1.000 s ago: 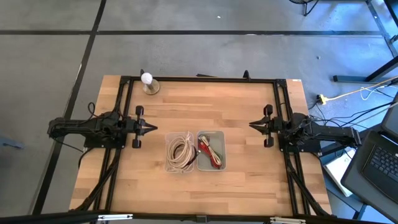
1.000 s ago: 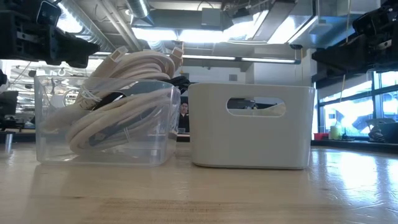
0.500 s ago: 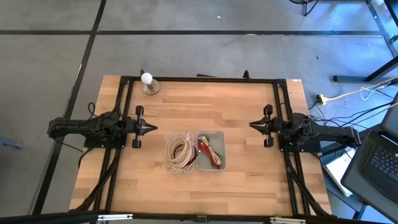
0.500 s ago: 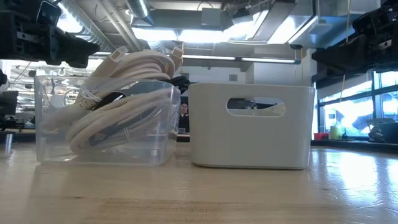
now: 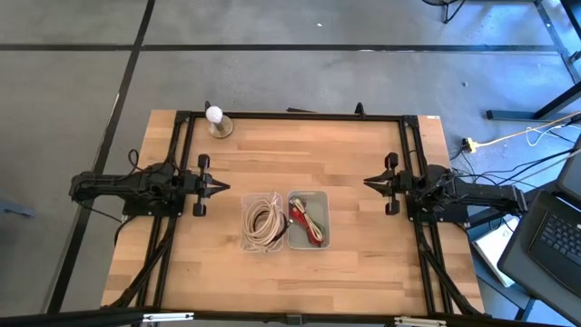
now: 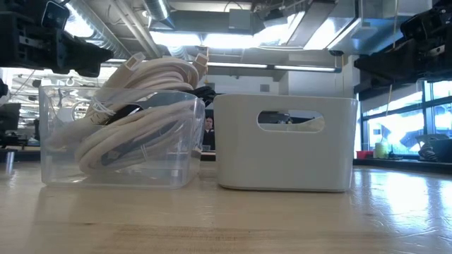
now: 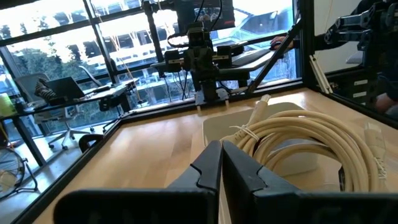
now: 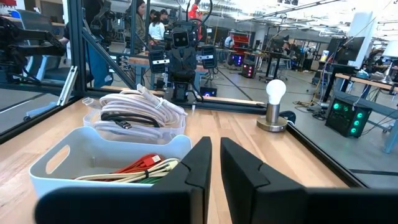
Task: Pick & Place USB Port
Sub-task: Return to Home Position
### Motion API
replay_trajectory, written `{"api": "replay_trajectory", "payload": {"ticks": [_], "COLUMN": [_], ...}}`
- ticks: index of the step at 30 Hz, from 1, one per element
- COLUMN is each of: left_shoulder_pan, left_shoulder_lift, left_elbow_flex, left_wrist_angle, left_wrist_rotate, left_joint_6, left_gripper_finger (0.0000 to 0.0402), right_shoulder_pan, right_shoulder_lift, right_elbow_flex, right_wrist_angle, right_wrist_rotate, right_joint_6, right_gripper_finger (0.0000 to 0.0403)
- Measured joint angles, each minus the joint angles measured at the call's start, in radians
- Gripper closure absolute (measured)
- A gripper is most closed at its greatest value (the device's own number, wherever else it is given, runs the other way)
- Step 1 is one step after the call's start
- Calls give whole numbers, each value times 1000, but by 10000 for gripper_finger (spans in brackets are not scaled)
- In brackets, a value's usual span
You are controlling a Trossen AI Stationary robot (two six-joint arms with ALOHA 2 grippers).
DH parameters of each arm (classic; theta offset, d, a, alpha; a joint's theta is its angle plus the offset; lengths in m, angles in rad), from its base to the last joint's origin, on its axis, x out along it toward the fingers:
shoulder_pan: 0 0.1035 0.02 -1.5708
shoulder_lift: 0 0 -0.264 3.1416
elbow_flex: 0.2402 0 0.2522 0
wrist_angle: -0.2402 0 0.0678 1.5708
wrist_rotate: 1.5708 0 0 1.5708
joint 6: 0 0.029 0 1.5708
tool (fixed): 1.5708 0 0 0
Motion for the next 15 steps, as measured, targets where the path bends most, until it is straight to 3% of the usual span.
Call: {"api": "replay_trajectory", "payload": {"ticks": [15], "left_shoulder_pan": [0], "left_shoulder_lift": [0], "left_elbow_flex": [0], "left_wrist_angle": [0], "left_wrist_rotate": [0], "left_joint_6": [0], "left_gripper_finger": [395], "right_shoulder_pan": [0], "right_shoulder_lift": [0], "right_elbow_flex": [0], "right_wrist_angle": [0], "right_wrist_rotate": [0], "right_joint_6": [0], "right_gripper_finger": [366]}}
